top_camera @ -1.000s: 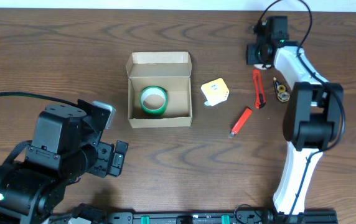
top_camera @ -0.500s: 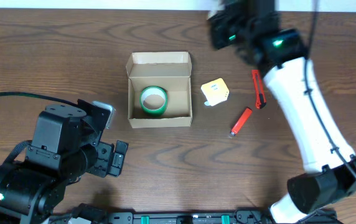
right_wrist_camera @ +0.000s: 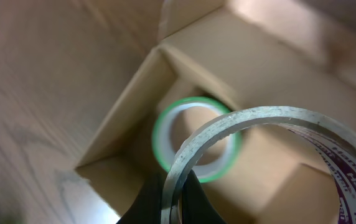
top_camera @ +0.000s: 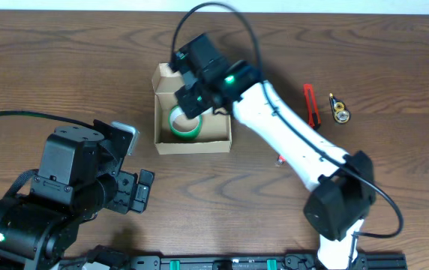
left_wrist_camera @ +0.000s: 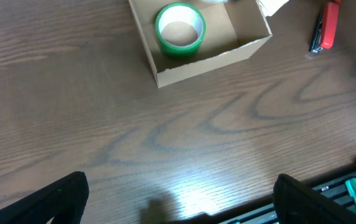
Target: Pack container
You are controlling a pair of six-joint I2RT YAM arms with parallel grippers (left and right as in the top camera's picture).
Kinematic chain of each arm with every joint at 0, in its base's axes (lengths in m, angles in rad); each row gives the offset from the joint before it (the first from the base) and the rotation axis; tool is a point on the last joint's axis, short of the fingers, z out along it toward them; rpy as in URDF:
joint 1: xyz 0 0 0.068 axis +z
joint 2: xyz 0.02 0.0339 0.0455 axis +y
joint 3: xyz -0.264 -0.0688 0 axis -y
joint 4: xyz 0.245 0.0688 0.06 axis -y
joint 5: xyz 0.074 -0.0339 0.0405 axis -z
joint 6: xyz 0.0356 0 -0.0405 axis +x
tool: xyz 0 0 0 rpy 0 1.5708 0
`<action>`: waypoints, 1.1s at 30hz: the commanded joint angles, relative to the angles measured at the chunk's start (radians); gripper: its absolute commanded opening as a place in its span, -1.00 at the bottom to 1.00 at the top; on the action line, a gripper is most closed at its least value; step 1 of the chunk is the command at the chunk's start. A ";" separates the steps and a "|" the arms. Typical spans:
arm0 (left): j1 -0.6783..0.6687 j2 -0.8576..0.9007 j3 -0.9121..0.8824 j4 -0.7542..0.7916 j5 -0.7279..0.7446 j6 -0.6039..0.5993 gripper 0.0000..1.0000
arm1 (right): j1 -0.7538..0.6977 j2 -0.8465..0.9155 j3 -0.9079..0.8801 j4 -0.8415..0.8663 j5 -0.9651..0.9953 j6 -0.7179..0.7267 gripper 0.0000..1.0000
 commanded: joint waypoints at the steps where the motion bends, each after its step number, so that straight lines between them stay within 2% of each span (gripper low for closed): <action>1: 0.003 0.000 0.006 -0.003 0.000 0.014 0.91 | 0.047 0.039 -0.001 0.000 -0.004 0.048 -0.98; 11: 0.003 0.000 0.006 -0.003 0.000 0.014 0.91 | 0.093 0.126 -0.001 0.002 0.038 0.163 -0.97; 33: 0.003 0.000 0.006 -0.003 0.000 0.014 0.90 | 0.093 0.159 -0.002 0.086 0.067 0.178 -0.97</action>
